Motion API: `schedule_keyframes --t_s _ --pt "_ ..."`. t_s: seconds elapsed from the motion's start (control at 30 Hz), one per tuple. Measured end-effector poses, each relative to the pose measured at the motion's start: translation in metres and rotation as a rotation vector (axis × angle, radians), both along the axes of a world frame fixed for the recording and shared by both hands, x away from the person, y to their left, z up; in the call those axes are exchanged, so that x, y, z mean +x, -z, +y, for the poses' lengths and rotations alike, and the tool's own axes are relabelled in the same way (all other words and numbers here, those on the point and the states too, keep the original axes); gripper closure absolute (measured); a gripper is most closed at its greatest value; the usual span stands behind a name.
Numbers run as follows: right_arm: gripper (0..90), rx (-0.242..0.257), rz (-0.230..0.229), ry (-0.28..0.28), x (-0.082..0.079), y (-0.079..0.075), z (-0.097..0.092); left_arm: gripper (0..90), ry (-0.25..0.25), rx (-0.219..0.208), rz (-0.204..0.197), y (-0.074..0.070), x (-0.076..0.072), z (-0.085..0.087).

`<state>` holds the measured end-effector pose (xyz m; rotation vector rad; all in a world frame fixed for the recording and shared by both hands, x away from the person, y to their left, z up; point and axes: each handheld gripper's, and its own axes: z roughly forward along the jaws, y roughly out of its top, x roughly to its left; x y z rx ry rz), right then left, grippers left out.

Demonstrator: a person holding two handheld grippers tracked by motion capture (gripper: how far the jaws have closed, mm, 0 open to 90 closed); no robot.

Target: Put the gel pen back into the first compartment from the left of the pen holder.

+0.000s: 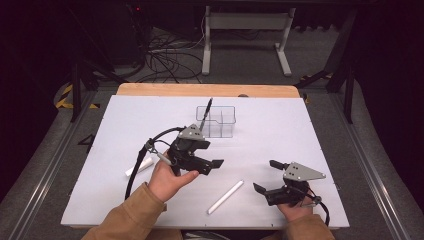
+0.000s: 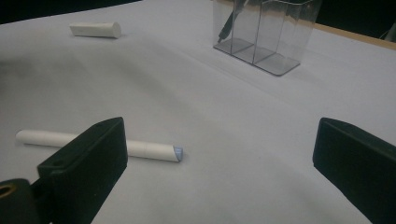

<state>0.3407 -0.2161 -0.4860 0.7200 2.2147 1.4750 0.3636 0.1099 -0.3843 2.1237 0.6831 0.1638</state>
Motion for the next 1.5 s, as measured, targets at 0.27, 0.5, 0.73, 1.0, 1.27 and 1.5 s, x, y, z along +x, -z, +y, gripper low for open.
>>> schedule_keyframes --t_s 0.27,0.5,0.73,1.0,1.27,1.5 --pt "4.1 -0.001 0.0 0.0 0.0 0.0 0.0 26.2 -0.01 0.057 0.025 0.009 -0.004 -0.015" --pt "4.2 0.002 0.004 0.002 0.0 0.0 0.0 29.8 -0.008 0.083 0.093 0.016 -0.003 -0.023" --pt "4.2 -0.003 0.001 0.001 0.0 0.0 0.0 32.0 0.026 0.128 0.113 0.024 -0.005 -0.032" --pt "4.6 -0.001 0.006 -0.001 0.0 0.0 0.0 34.9 0.062 0.172 0.157 0.034 -0.003 -0.043" --pt "4.8 -0.002 0.0 -0.001 0.0 0.0 -0.001 37.9 0.087 0.236 0.218 0.047 0.0 -0.057" --pt "4.9 -0.002 0.001 -0.001 0.0 0.0 -0.001 41.4 0.097 0.288 0.249 0.055 0.001 -0.064"
